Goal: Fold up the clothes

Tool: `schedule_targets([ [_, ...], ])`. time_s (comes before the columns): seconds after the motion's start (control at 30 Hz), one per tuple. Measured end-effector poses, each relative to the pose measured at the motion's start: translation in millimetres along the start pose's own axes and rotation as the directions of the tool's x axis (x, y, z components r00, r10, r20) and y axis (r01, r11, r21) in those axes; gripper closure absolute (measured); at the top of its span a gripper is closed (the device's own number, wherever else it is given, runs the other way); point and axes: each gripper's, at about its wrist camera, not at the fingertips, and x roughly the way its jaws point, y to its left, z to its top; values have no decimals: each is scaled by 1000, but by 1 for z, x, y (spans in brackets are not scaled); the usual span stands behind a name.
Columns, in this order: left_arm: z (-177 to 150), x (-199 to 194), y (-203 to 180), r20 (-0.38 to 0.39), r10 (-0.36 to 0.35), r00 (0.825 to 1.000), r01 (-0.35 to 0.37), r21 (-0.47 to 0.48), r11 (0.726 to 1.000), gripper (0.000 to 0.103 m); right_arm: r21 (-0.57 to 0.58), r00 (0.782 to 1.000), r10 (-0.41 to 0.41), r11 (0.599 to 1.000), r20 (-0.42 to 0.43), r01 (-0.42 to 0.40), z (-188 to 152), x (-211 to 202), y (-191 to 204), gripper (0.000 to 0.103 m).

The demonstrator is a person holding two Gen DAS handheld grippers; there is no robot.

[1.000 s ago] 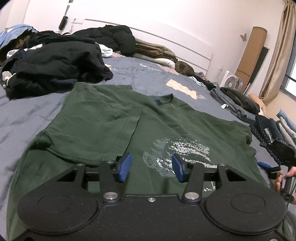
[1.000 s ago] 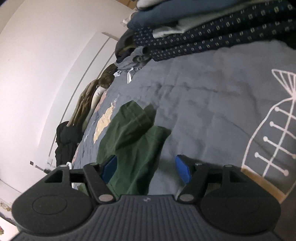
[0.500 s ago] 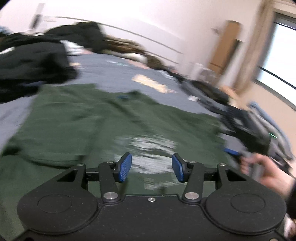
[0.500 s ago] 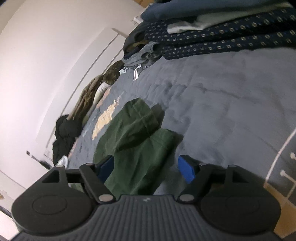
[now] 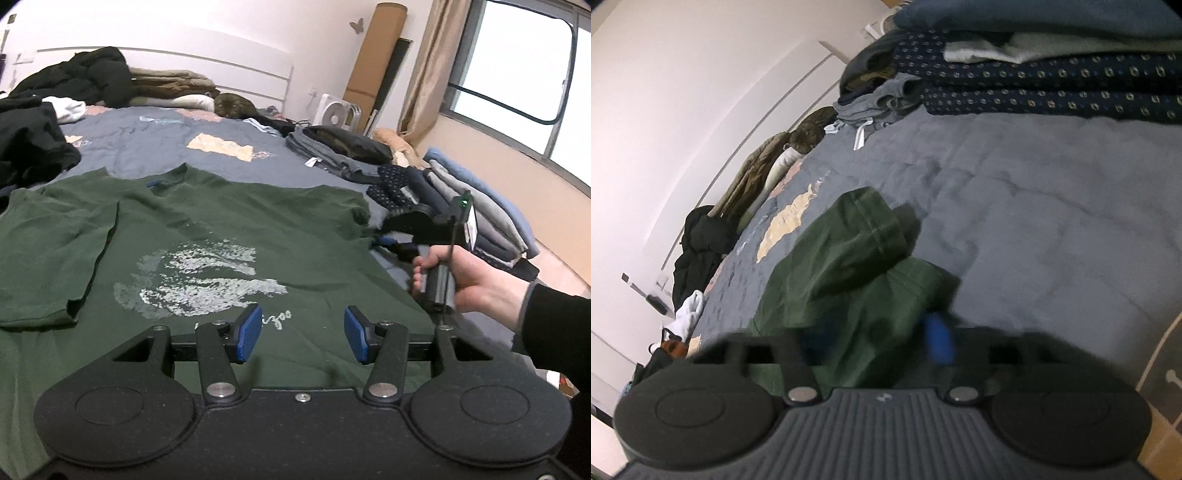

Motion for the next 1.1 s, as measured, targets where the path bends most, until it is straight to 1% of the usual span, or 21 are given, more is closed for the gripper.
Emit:
schedule_targets([
  [0.03,0,0,0,2,5,1000,-5,1,1000,54,9,1000,-1,1000,-5,1,0,0,-2,100],
  [0.1,1,0,2,4,12,1000,-12,-4,1000,54,15,1000,-3,1000,-10,4,0,-2,-3,100],
  [0.27,3,0,4,7,21,1000,-21,-20,1000,54,-104,999,19,994,42,-15,2,-29,23,101],
  [0.33,4,-1,3,12,22,1000,-22,-24,999,54,-181,999,23,983,39,-16,4,-42,42,101],
  [0.4,4,-3,2,17,22,1000,-22,-27,999,54,-227,1000,13,974,26,-7,5,-53,56,101],
  [0.53,5,-5,1,26,23,999,-22,-30,999,54,-224,1000,-27,974,-6,25,-6,-64,57,101],
  [0.6,5,-5,1,27,24,999,-23,-27,999,54,-182,998,-54,982,-31,47,-15,-58,44,101],
  [0.67,4,-7,0,29,28,999,-27,-12,1000,54,-78,998,-34,996,-48,31,-19,-51,25,99],
  [0.7,4,-7,0,30,30,999,-30,-10,1000,54,-23,999,-17,1000,-46,16,-19,-50,17,96],
  [0.77,4,-7,1,30,33,999,-32,-14,999,54,82,999,22,996,-31,-19,-19,-48,2,95],
  [0.8,4,-7,2,30,34,999,-33,-16,999,54,114,999,35,993,-12,-33,-18,-50,-3,85],
  [0.83,4,-7,3,29,35,999,-35,-19,999,54,136,1000,30,990,-4,-29,-17,-50,-7,67],
  [0.87,4,-6,4,28,37,999,-36,-22,999,54,165,1000,26,986,-2,-25,-16,-51,-11,59],
  [0.9,3,-6,5,27,39,999,-38,-24,999,54,209,999,33,977,-5,-31,-17,-50,-16,55],
  [0.97,2,-5,6,24,42,999,-42,-25,999,54,283,998,65,957,-19,-57,-18,-46,-24,54],
  [1.0,2,-5,6,22,44,999,-43,-26,999,54,293,997,72,954,-28,-60,-18,-43,-23,54],
  [1.1,1,-5,7,21,46,999,-46,-30,999,54,268,997,69,962,-31,-58,-18,-37,-19,54],
])
